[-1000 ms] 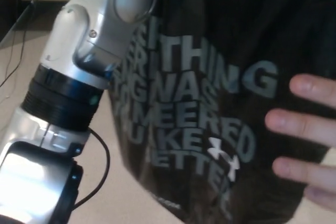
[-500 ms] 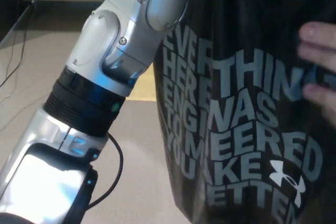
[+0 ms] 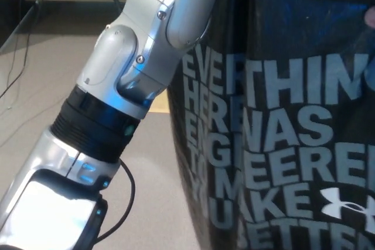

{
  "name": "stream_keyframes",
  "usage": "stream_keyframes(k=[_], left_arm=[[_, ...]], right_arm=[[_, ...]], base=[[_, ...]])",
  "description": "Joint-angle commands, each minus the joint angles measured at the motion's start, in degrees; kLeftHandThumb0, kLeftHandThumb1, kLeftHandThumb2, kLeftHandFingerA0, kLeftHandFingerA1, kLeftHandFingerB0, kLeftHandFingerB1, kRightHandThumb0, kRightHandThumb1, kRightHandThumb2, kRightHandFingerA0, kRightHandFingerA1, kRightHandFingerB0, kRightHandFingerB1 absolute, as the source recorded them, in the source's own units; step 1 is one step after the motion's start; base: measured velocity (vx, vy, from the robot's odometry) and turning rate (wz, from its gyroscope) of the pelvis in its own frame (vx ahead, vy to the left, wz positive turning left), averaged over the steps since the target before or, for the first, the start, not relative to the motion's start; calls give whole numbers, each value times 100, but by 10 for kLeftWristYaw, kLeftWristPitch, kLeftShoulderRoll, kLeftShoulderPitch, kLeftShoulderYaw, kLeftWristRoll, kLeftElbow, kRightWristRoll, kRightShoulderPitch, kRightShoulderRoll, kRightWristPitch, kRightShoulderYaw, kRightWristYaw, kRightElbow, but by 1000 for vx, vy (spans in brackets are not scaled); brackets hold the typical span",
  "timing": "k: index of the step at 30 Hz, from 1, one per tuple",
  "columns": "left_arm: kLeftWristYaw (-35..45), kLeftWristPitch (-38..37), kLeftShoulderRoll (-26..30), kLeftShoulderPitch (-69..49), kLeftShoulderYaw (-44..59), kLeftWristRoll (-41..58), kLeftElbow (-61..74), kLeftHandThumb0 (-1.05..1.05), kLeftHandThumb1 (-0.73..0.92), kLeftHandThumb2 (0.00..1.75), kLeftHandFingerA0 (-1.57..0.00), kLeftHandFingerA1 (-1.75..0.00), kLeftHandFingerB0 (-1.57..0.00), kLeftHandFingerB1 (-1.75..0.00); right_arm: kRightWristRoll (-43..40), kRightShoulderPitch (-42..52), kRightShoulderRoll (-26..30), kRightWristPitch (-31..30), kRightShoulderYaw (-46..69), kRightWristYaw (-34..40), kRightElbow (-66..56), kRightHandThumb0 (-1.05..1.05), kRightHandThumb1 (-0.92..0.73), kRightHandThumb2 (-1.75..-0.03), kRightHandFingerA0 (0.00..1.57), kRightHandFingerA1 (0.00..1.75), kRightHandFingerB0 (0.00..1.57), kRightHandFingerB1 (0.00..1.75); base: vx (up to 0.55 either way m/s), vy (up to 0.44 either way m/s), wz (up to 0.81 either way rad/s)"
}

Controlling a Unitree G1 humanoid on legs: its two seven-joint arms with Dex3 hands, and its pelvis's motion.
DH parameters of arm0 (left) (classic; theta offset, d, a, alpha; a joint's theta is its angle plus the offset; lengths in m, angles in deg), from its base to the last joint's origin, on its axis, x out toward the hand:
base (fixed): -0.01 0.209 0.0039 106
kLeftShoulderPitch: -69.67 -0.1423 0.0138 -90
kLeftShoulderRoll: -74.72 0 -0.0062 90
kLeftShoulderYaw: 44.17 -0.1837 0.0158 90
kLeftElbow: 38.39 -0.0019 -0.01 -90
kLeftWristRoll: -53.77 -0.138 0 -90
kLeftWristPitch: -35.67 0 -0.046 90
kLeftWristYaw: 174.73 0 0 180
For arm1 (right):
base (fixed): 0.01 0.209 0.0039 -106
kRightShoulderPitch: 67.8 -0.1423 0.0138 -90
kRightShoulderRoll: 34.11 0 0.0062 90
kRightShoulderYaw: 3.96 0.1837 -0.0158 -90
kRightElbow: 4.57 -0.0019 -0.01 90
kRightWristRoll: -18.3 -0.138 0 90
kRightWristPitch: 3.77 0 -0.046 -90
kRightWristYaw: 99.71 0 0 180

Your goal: A person is holding a plastic bag and the robot extends its left hand to grab the bag by hooking its thumb into the holes at the top and brings its hand down by its side. Then it extends its arm again to hand the plastic bag back to the person.

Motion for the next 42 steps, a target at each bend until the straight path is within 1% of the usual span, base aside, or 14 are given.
stream_keyframes(k=[1,4,5,9,10,13,14,15,17,18,35,37,38,42], left_arm=[[134,103,2,-16,0,4,54,-67,53,58,-15,-33,-6,-19],[292,188,18,-23,-9,21,105,-80,46,83,0,0,0,-2],[315,195,25,-23,-10,22,113,-87,51,58,0,0,0,0],[405,217,56,-28,-11,55,136,-92,41,63,0,0,0,0],[422,220,62,-27,-12,60,141,-87,42,56,0,0,0,0],[452,217,80,-30,-13,71,150,-87,37,62,0,0,0,0],[457,215,84,-31,-14,69,152,-88,38,62,0,0,0,0],[469,212,94,-34,-16,68,156,-88,38,62,0,0,0,0],[489,216,105,-45,-18,71,169,-89,35,62,0,0,0,0],[497,217,111,-54,-19,72,179,-88,35,62,0,0,0,0],[526,174,250,-258,54,123,312,-86,45,55,0,0,0,0],[520,167,260,-284,62,124,323,-90,42,62,0,0,0,0],[516,160,268,-305,69,125,331,-91,45,62,0,0,0,0],[482,133,288,-403,99,122,351,-77,44,85,0,0,0,0]], right_arm=[[4,0,9,-1,-2,1,2,-37,-72,-62,76,51,57,42],[0,3,9,-6,0,-1,0,-37,-72,-62,76,50,57,41],[0,4,9,-5,0,-3,-2,-38,-72,-62,75,50,56,41],[-1,1,10,-3,0,-8,0,-38,-73,-60,72,49,56,41],[0,0,10,-5,-1,-8,1,-42,-61,-83,66,59,52,53],[3,-1,11,-7,-3,-6,-2,-42,-61,-84,67,60,52,53],[4,-1,11,-8,-4,-6,-3,-37,-73,-61,75,49,55,40],[6,-1,11,-11,-5,-6,-6,-43,-62,-84,67,60,51,53],[4,-1,10,-13,-4,-6,-4,-43,-61,-83,67,60,52,53],[2,-1,10,-10,-3,-7,-2,-36,-73,-60,73,48,57,40],[4,-1,5,-3,-9,-3,8,-36,-72,-62,74,51,57,42],[4,-1,4,-5,-11,-4,6,-36,-72,-62,73,50,56,41],[5,-1,5,-8,-11,-4,5,-43,-61,-84,65,60,50,53],[4,-4,4,-13,-12,-4,2,-42,-61,-83,66,60,51,53]], base=[[0,0,0],[0,0,0],[0,0,0],[0,0,0],[0,0,0],[0,0,0],[0,0,0],[0,0,0],[0,0,0],[0,0,0],[0,0,0],[0,0,0],[0,0,0],[0,0,0]])
